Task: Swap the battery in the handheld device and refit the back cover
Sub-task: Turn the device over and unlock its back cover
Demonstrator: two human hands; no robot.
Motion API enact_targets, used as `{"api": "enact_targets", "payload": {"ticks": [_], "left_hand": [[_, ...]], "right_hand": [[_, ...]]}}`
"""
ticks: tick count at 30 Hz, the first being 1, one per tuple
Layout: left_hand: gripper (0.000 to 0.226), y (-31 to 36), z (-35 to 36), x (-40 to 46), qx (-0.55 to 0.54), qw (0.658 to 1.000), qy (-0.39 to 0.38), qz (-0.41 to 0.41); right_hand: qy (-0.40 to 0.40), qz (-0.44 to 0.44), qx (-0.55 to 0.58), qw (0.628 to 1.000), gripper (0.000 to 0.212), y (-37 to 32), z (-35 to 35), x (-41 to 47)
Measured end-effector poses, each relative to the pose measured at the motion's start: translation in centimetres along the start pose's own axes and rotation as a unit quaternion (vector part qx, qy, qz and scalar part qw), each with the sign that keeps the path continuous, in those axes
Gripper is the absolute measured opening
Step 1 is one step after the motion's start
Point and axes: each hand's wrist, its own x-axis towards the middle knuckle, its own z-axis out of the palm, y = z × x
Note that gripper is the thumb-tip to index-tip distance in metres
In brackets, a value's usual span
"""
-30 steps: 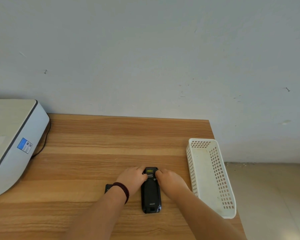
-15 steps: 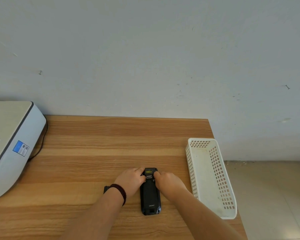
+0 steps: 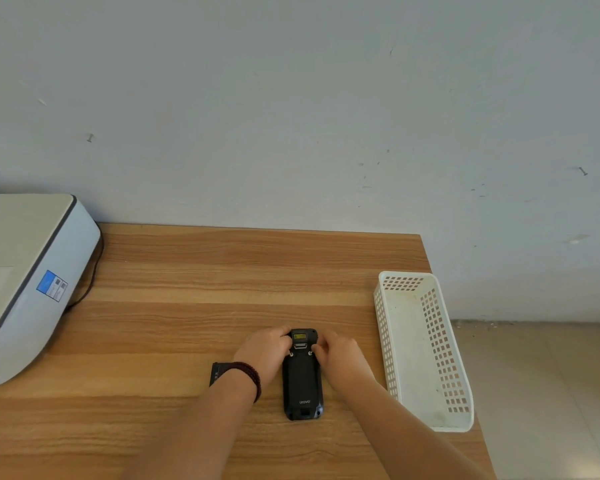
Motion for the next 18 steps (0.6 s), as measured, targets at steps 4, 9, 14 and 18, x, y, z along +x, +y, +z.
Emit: {"api": "enact_targets", "payload": {"ticks": [4,9,14,18], "left_hand": [[0.024,0.6,0.8,-0.5,-0.039,0.998,0.046,-0.028],[0.026,1.2,1.6,-1.0,-0.088,0.99,0.078,-0.076],[0.027,1.2,1.9,-1.0,-0.108,0.986,0.087,-0.087],[0.024,1.1,2.0,-1.0,-0.12,0.983,0.094,-0.098]], "right_hand": [[0.017,0.039,0.041,0.998,0.01,-0.9,1.1,-0.5],[0.011,0.158,0.065,0.985,0.023,-2.4,2.4,0.3],[0.02,0.235,0.086,0.968,0.022,-3.0,3.2,1.0],[0.025,0.261,0.081,0.962,0.021,-3.3,3.5,1.3]]}}
